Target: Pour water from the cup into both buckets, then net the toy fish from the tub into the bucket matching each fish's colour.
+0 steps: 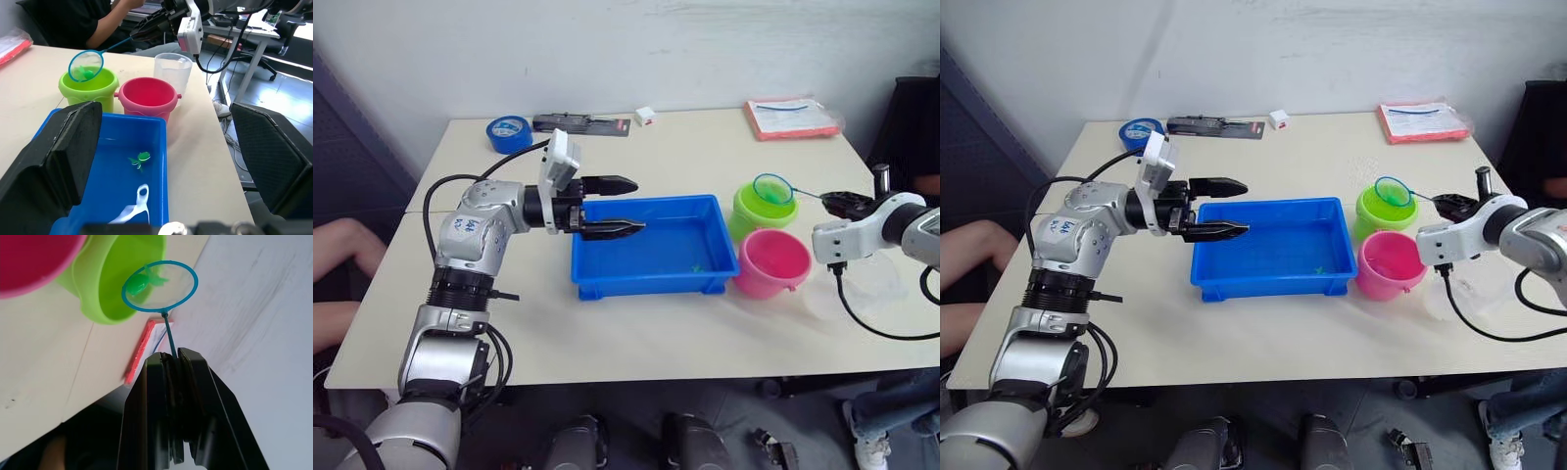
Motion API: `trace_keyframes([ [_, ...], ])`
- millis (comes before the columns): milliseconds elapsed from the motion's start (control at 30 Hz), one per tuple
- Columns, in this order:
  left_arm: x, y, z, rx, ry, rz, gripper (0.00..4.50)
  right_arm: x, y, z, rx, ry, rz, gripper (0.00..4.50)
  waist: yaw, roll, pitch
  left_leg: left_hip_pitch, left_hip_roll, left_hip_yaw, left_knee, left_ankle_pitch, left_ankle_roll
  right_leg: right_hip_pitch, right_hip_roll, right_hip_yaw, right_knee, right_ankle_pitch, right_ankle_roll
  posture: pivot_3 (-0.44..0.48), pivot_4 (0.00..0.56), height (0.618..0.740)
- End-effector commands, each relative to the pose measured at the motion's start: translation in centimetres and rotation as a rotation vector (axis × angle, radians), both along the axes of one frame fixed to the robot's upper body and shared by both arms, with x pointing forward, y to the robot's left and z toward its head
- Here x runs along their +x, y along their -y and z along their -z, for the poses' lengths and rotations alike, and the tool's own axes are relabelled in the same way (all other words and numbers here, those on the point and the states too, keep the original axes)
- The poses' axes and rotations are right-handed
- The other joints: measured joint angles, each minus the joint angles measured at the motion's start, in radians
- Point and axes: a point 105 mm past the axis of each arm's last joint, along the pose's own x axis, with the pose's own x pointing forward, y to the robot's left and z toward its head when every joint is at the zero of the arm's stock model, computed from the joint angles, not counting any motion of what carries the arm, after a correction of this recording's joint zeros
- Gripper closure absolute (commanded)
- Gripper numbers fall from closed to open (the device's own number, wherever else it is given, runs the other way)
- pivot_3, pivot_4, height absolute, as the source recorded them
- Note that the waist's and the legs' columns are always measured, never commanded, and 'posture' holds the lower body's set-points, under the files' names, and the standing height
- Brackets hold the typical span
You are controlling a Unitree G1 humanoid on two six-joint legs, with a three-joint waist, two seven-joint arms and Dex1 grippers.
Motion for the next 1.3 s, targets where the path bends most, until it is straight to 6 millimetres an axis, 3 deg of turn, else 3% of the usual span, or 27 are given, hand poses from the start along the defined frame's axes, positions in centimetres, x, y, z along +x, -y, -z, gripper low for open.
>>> trace_keyframes([
  [33,-0.1,-0.6,-0.7,0.011,0.05,-0.017,0.0,0.0,1.0,-1.9,-0.047,0.031,0.002,3.7,0.001,0.0,0.0,0.0,0.0,0.0,0.0,0.0,0.0,0.0,0.0,0.0,0.001,0.0,0.0,0.0,0.15,0.74],
  [100,-0.1,-0.7,-0.6,0.015,0.048,-0.017,0.0,-0.8,0.4,0.3,-0.092,-0.091,-0.049,3.7,0.002,0.0,0.0,0.0,0.0,0.0,0.0,0.0,0.0,0.0,0.0,0.0,0.001,0.0,0.0,0.0,0.15,0.74],
  [133,-0.1,-0.7,-0.5,0.021,0.051,-0.015,0.0,-0.8,0.3,0.5,-0.082,-0.094,-0.056,3.7,0.001,0.0,0.0,0.0,0.0,0.0,0.0,0.0,0.0,0.0,0.0,0.0,0.001,0.0,0.0,0.0,0.15,0.74],
  [267,0.0,-0.8,-0.4,0.028,0.06,-0.02,0.0,0.6,1.2,-3.9,-0.011,0.099,0.011,3.7,-0.001,0.002,0.0,0.0,0.001,0.001,0.002,0.0,0.0,0.0,0.0,0.0,0.003,0.0,0.0,0.0,0.15,0.74],
  [467,0.1,-0.8,-0.3,0.029,0.063,-0.022,0.0,0.4,0.2,-3.0,0.02,0.071,-0.031,3.7,0.002,0.001,-0.001,0.001,0.003,0.0,0.004,0.0,0.0,0.0,0.001,0.001,0.007,0.0,0.0,0.0,0.15,0.74],
  [567,0.1,-1.0,-0.2,0.037,0.062,-0.022,0.0,0.3,-0.2,-4.0,0.258,0.073,0.0,3.7,0.0,0.001,0.0,0.001,0.004,0.0,0.004,0.0,0.0,0.0,0.001,0.001,0.007,0.0,0.0,0.0,0.15,0.74],
  [667,0.0,-1.4,0.9,0.111,0.083,-0.018,0.0,-0.2,-2.3,-4.3,0.592,-0.046,-0.032,3.7,0.001,0.0,0.0,0.001,0.004,0.0,0.005,0.0,0.001,0.001,0.001,0.001,0.008,0.001,0.002,0.0,0.15,0.74],
  [767,-0.2,-2.1,2.8,0.237,0.122,-0.005,0.0,-0.8,-4.9,-3.8,0.719,-0.182,-0.089,3.7,0.0,0.0,0.0,0.002,0.005,0.0,0.007,0.0,0.002,0.001,0.002,0.0,0.013,0.001,0.002,0.0,0.15,0.74],
  [833,-0.1,-2.8,4.1,0.317,0.138,-0.008,0.0,-1.1,-7.0,-2.3,0.716,-0.29,-0.132,3.7,0.0,0.001,-0.001,0.002,0.005,0.0,0.007,-0.004,0.006,0.001,0.002,0.0,0.015,0.001,0.002,0.0,0.15,0.74],
  [933,-0.2,-3.4,5.0,0.378,0.149,-0.006,0.0,-1.5,-8.6,-0.2,0.7,-0.416,-0.136,3.7,0.0,0.003,-0.002,0.002,0.006,-0.001,0.007,-0.005,0.006,0.0,0.002,0.0,0.016,0.0,-0.001,0.0,0.15,0.74],
  [1167,-0.7,-3.6,5.0,0.362,0.122,-0.011,0.0,-0.3,-6.2,3.9,0.418,-0.478,-0.03,3.7,0.006,0.003,-0.003,-0.001,0.007,0.001,0.007,-0.006,0.009,-0.003,-0.003,-0.002,0.006,-0.006,-0.012,0.0,0.15,0.74],
  [1300,-0.1,-3.9,4.7,0.34,0.114,-0.06,0.0,-0.6,-5.8,5.9,0.357,-0.546,-0.045,3.7,0.003,0.002,-0.003,0.0,0.006,0.008,0.007,-0.006,0.01,0.0,-0.003,0.0,0.009,-0.001,-0.004,0.0,0.15,0.74],
])
